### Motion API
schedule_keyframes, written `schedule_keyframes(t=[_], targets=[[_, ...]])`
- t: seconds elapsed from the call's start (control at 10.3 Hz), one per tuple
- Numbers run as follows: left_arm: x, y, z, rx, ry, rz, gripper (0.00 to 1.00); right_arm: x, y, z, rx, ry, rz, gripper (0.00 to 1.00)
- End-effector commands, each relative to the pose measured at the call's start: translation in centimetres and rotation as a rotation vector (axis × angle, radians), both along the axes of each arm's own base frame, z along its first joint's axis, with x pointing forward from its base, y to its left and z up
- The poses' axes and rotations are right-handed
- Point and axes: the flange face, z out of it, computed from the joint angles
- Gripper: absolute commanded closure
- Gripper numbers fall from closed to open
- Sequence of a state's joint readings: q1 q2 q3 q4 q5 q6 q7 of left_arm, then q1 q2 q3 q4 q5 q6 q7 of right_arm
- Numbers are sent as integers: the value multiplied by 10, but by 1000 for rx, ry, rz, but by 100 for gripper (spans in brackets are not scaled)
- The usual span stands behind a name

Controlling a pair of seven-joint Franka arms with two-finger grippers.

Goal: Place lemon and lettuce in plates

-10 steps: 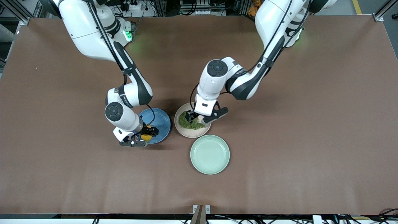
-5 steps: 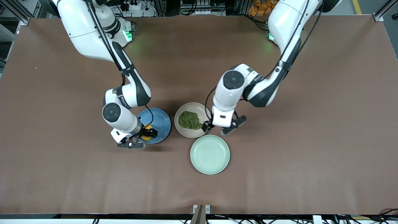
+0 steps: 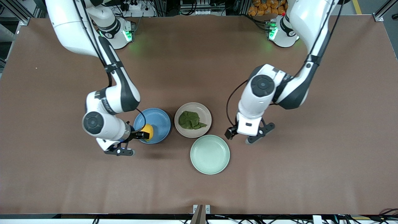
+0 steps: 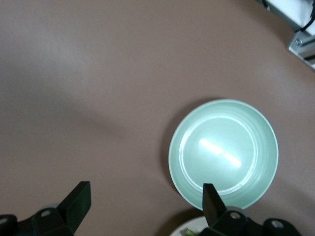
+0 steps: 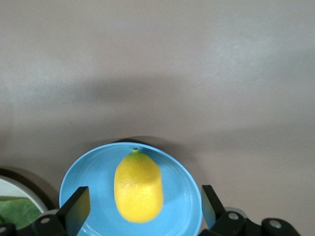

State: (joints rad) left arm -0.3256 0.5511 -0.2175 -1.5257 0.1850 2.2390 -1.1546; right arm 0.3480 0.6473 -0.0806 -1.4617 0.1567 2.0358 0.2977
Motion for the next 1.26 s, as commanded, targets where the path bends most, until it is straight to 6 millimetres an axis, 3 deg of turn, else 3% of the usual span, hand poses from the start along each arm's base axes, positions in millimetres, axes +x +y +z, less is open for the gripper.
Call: schedule_keyframes(t=[0.0,0.19,0.39,0.78,0.97,1.16], targets=[[6,41,20,72,27,-57,0,8,-12,37,-37,5,28,0],[6,62,20,115,84,-97,0,14,-35,67,-48,10,58,0],[3,75,20,143,138,-140,0,21,-76,96,-22,-30,63,0],[-31,99,41,132,189,-262,0,17,-144,147,-2,-56,56,0],[-55,124,51,126,210,-337,0,13,-167,165,0,-64,31,0],[-68,135,62,102,210,-354,0,8,-181,175,0,-53,23,0]])
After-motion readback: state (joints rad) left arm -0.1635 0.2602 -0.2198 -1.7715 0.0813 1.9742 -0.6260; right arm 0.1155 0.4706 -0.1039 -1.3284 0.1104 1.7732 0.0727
